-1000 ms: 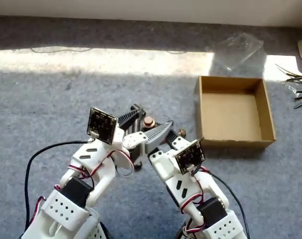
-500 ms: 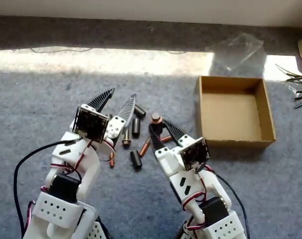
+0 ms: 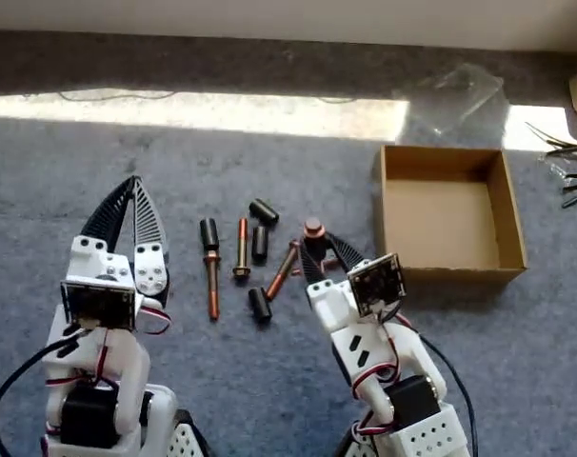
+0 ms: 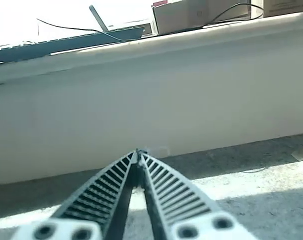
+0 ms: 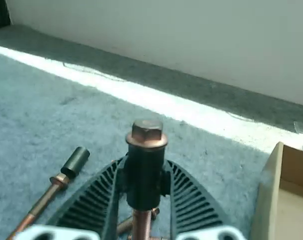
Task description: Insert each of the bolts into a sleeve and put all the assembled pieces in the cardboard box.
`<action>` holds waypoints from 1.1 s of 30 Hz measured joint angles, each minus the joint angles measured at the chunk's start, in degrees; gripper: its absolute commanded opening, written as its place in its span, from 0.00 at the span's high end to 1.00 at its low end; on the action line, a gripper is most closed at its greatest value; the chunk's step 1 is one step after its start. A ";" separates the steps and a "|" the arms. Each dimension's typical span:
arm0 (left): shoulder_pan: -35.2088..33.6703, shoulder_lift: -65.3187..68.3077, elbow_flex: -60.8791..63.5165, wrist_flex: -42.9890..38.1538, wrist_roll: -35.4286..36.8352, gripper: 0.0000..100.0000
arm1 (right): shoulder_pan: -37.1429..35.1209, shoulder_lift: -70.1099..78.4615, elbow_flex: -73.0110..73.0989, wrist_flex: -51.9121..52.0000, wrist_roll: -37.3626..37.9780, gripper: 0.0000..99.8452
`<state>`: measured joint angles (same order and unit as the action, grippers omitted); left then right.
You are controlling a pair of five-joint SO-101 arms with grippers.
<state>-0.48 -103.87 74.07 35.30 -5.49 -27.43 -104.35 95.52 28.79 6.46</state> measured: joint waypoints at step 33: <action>-6.77 -0.26 18.20 4.04 4.66 1.00 | 23.56 38.86 -38.77 18.81 6.15 1.00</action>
<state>-7.25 -104.13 92.26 39.34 -0.84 -3.87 -65.49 56.75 47.60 12.62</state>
